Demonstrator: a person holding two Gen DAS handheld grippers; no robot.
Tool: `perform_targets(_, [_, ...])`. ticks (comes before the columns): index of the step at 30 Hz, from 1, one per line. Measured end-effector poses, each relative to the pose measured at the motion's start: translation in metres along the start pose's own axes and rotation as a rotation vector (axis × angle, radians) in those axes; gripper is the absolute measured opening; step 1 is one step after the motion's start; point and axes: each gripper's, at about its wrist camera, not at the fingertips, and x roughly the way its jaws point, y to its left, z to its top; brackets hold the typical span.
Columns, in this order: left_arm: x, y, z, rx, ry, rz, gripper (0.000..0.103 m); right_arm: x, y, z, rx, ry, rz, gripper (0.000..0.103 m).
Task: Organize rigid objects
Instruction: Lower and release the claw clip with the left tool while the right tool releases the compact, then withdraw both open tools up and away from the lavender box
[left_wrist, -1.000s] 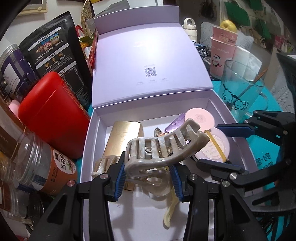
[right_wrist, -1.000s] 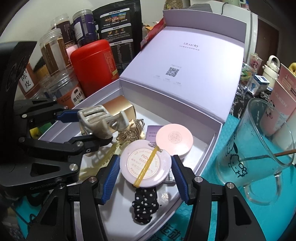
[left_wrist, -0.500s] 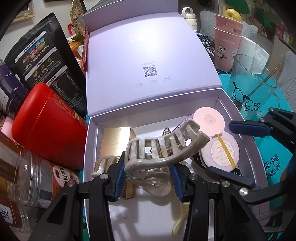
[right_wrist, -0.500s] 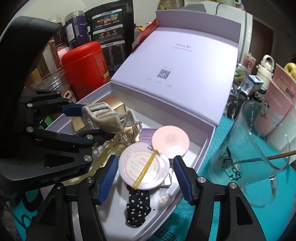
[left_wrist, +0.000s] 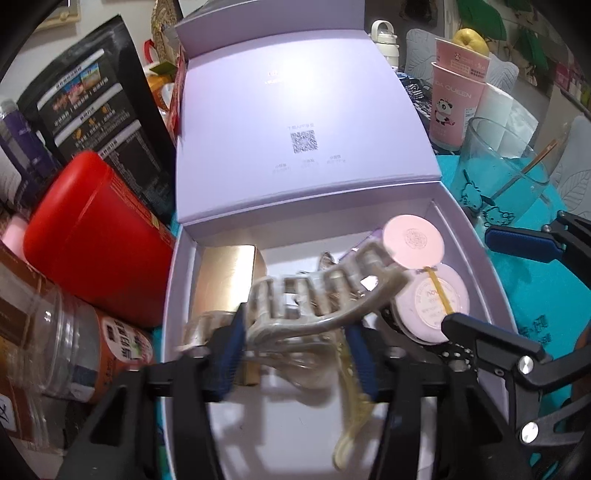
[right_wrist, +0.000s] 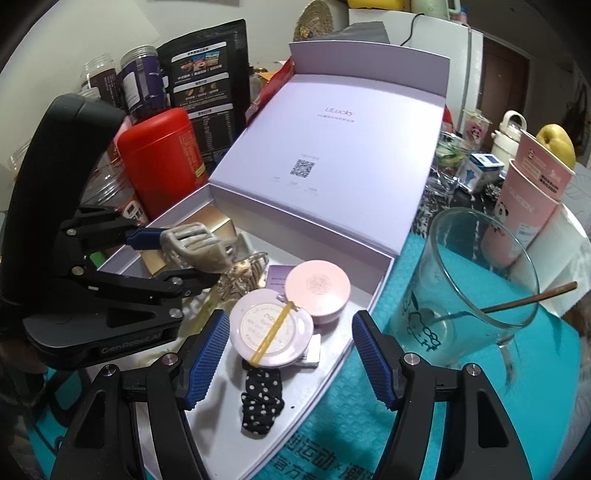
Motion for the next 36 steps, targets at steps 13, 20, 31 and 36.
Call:
perform_targets(13, [-0.023,-0.002,-0.011,-0.047,-0.028,0.017,0.087,-0.019,-0.006,-0.006,-0.002,-0.014,-0.01,0.069])
perform_targets(20, [-0.04,0.002,-0.016,-0.078,-0.067,0.003,0.087,-0.025,-0.003,-0.008,0.011,-0.019,0.001,0.069])
perform_targets(31, [-0.083,0.013,-0.015,-0.106,-0.165,0.037,0.087,-0.052,0.012,0.001,0.002,-0.086,0.004,0.069])
perform_targets(36, [-0.103,0.02,-0.016,-0.121,-0.206,0.042,0.087,-0.068,0.019,0.006,-0.003,-0.12,-0.001,0.069])
